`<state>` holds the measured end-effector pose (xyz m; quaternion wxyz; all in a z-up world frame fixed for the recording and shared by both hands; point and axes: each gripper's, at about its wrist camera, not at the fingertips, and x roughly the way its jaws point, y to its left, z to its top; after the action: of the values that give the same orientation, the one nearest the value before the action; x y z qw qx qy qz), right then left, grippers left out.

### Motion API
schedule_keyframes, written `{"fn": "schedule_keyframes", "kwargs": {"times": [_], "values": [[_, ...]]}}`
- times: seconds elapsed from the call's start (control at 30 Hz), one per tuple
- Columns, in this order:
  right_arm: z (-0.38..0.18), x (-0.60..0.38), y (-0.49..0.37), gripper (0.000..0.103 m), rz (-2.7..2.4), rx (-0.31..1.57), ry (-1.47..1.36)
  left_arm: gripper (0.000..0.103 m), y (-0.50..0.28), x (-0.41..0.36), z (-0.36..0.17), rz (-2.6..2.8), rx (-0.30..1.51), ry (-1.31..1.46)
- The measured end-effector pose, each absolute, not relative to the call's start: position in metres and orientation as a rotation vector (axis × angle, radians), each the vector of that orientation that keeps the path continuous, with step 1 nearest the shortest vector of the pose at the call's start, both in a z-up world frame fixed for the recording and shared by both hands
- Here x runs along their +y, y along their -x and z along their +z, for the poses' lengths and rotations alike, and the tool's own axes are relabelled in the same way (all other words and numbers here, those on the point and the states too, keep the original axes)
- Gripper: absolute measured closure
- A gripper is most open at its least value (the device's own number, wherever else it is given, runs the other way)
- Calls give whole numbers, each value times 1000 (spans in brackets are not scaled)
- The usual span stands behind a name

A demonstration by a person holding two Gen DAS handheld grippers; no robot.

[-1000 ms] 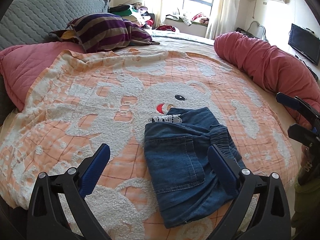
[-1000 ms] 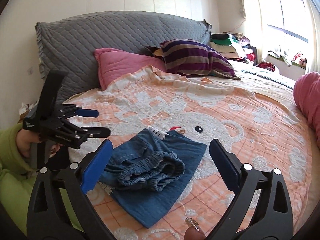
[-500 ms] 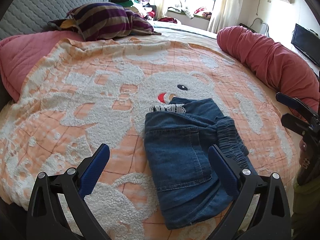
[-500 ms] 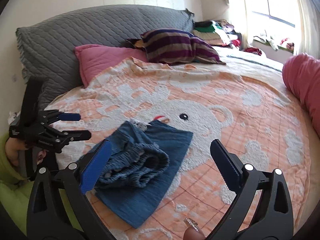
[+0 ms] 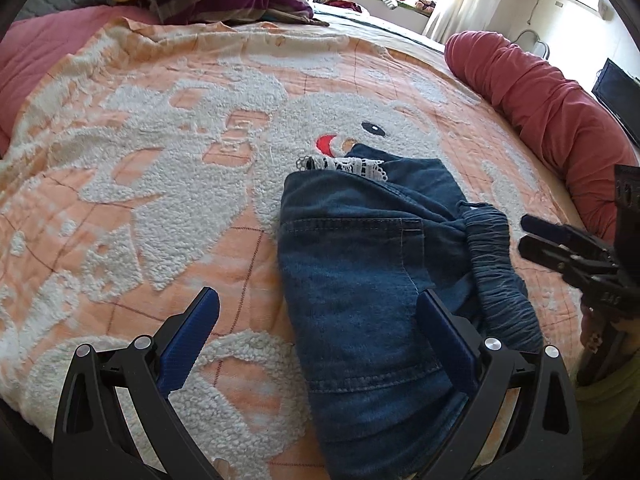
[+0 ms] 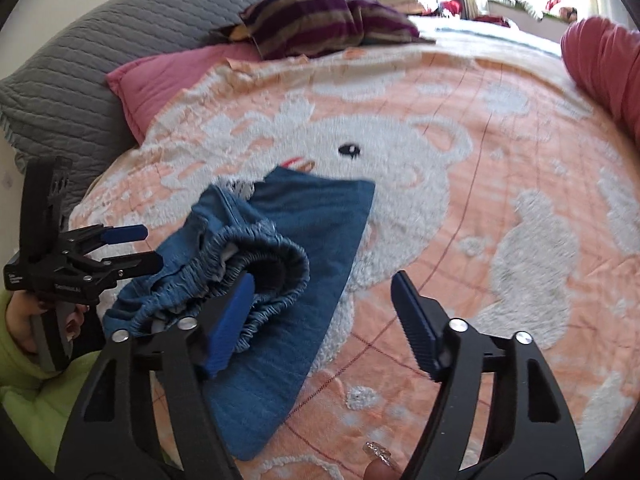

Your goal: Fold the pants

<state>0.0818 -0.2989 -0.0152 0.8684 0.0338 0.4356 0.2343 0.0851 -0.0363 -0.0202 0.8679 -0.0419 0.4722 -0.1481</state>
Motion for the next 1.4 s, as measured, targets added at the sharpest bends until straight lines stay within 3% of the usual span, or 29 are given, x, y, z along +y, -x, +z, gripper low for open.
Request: {"fn": "schedule_keyframes", "kwargs": {"times": [0.27, 0.37, 0.67, 0.77, 0.83, 0.93, 1.13, 1.4], "values": [[-38, -286, -96, 49, 520, 997, -74, 7, -97, -41, -29, -317, 1000, 88], [-44, -284, -100, 49, 529, 1015, -91, 21, -100, -44, -33, -340, 1013, 93], [-54, -280, -108, 48, 562, 1021, -130, 37, -112, -49, -45, -387, 1048, 161], [-54, -276, -107, 58, 591, 1007, -132, 49, -111, -56, -45, -396, 1029, 143], [-51, -272, -105, 74, 612, 991, -127, 58, -110, -58, -43, -398, 1019, 136], [-40, -262, -95, 84, 602, 943, -52, 66, -104, -63, -35, -392, 985, 88], [-14, -248, -85, 89, 590, 841, 43, 78, -93, -66, -13, -379, 910, 36], [15, -220, -111, 91, 634, 742, 104, 80, -113, -56, 9, -333, 861, 36]]}}
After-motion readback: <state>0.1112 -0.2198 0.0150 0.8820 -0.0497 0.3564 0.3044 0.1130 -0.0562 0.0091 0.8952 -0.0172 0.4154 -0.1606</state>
